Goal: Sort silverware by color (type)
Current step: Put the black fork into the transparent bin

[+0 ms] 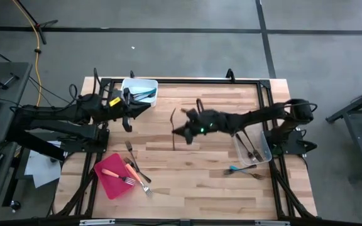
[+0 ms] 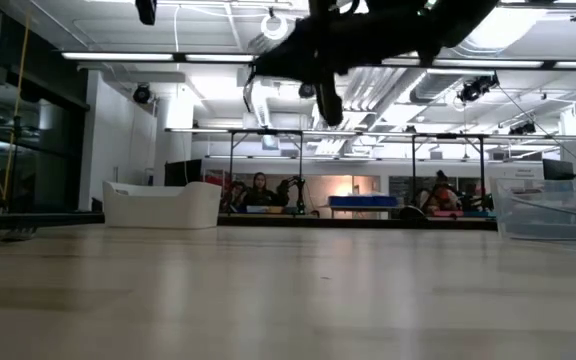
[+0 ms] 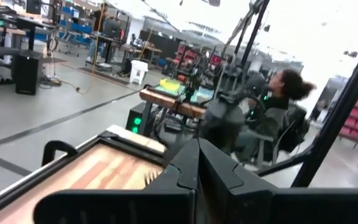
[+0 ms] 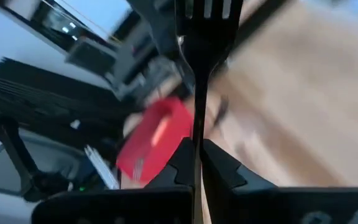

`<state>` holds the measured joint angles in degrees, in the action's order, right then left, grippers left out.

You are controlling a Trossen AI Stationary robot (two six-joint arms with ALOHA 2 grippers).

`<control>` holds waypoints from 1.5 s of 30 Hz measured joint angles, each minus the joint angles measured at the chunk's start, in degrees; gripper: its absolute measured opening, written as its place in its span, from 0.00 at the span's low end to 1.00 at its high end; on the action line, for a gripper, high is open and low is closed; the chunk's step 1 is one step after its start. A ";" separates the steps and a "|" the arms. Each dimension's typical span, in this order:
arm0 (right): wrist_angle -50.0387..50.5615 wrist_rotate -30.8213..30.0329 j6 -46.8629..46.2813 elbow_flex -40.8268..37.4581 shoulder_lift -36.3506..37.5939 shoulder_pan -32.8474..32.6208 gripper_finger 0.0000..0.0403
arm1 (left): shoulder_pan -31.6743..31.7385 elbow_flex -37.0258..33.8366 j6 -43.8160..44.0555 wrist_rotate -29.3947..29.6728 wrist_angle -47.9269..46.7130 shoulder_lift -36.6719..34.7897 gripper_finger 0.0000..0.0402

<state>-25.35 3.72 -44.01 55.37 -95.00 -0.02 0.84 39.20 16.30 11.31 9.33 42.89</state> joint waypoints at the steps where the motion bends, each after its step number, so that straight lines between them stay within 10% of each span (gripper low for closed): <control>1: -0.24 0.01 1.89 0.00 1.29 0.70 0.00 | -0.01 0.00 0.14 0.00 0.46 0.00 0.00; 15: 4.98 -3.14 27.93 0.11 20.37 3.00 0.00 | -0.02 0.02 0.13 -2.12 4.41 2.52 0.00; 45: 16.11 -4.36 34.93 0.11 19.98 1.49 0.00 | -0.61 0.00 -1.92 -5.18 5.21 7.76 0.00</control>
<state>-9.23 -0.64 -9.08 55.48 -75.02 1.47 0.23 39.20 14.37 6.13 14.53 50.65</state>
